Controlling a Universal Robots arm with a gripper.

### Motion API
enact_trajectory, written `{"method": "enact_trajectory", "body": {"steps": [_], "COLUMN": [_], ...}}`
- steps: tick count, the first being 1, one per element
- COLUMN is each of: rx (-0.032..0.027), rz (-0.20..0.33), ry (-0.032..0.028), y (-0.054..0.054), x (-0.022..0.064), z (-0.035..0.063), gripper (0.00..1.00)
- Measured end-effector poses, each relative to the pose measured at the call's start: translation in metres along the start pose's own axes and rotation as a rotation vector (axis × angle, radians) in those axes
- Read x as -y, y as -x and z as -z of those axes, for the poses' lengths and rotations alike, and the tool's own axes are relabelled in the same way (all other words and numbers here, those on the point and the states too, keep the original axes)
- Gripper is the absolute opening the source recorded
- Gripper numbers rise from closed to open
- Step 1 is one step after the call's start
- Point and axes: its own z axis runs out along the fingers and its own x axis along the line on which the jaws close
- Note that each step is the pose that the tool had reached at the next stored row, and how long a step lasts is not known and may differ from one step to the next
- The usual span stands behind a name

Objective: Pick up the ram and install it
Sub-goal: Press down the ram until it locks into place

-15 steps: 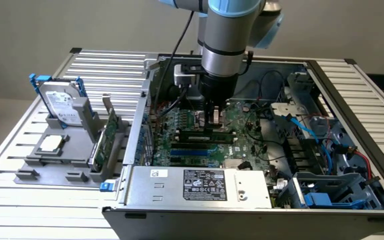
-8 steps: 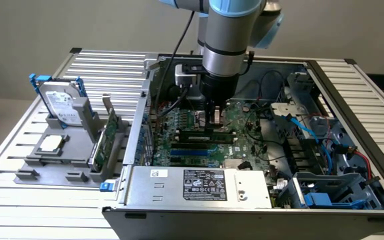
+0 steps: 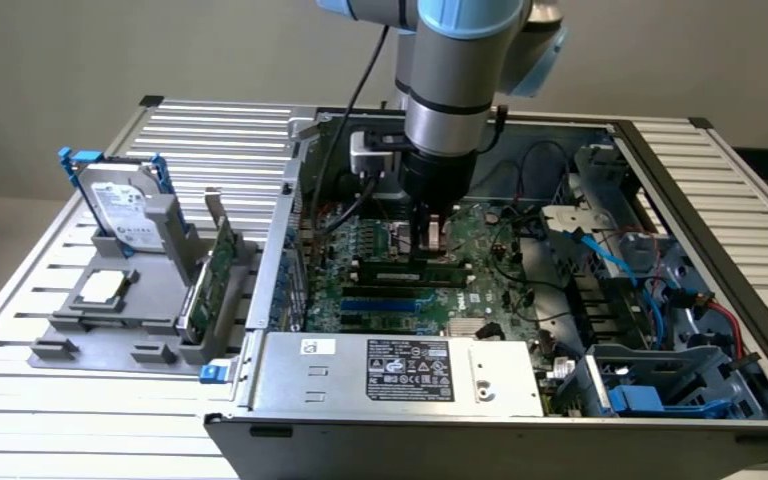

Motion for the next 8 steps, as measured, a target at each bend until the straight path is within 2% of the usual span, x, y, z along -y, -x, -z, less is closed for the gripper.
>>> {"method": "enact_trajectory", "body": {"steps": [8], "rx": [-0.0001], "rz": [0.0], "ry": [0.0], "y": [0.0002], "x": [0.0001], "z": [-0.0036], "gripper": [0.11]}}
